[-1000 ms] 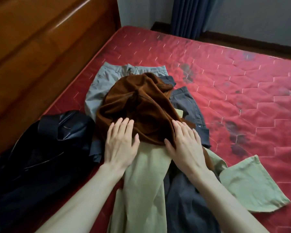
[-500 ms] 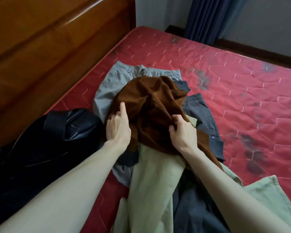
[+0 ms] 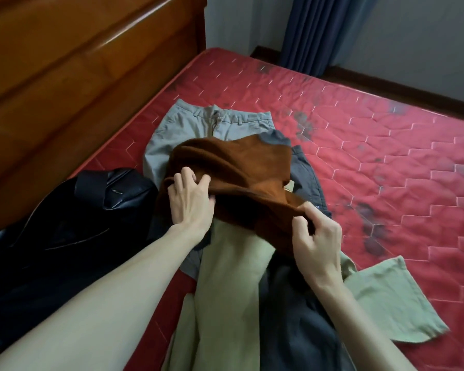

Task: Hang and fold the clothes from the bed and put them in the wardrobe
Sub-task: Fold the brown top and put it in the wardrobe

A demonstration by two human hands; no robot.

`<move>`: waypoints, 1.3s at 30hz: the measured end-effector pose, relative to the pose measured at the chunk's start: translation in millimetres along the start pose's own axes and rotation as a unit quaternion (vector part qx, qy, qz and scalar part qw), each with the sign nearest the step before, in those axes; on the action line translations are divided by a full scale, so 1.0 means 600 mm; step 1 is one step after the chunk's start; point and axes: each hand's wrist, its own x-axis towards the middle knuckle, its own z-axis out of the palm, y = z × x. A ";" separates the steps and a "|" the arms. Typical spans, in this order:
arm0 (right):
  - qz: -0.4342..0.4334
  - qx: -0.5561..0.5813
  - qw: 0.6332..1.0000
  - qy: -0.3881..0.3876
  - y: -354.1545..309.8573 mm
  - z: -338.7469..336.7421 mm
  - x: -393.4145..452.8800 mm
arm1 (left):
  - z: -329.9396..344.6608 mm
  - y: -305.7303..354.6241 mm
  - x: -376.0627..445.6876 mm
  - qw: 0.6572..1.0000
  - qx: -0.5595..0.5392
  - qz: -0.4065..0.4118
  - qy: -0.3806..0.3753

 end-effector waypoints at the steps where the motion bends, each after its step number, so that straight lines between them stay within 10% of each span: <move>1: -0.013 0.003 1.000 0.007 0.000 -0.017 -0.012 | -0.003 0.010 -0.003 1.000 -0.015 0.020 0.019; 11: 0.047 -0.081 0.995 0.029 0.052 -0.163 -0.169 | -0.087 0.097 -0.163 0.983 -0.123 0.092 -0.097; 18: -0.044 -0.182 0.976 -0.112 0.057 -0.300 -0.287 | -0.146 0.162 -0.315 0.943 -0.068 0.134 -0.297; 24: 0.008 -0.125 0.952 -0.280 0.086 -0.376 -0.369 | -0.183 0.245 -0.426 0.863 -0.055 0.123 -0.486; 32: 0.190 -0.159 0.949 -0.193 0.124 -0.332 -0.343 | -0.131 0.330 -0.510 0.680 -0.071 0.113 -0.721; 39: 0.284 -0.052 0.942 -0.171 0.199 -0.238 -0.254 | -0.092 0.313 -0.440 0.912 -0.027 0.216 -0.347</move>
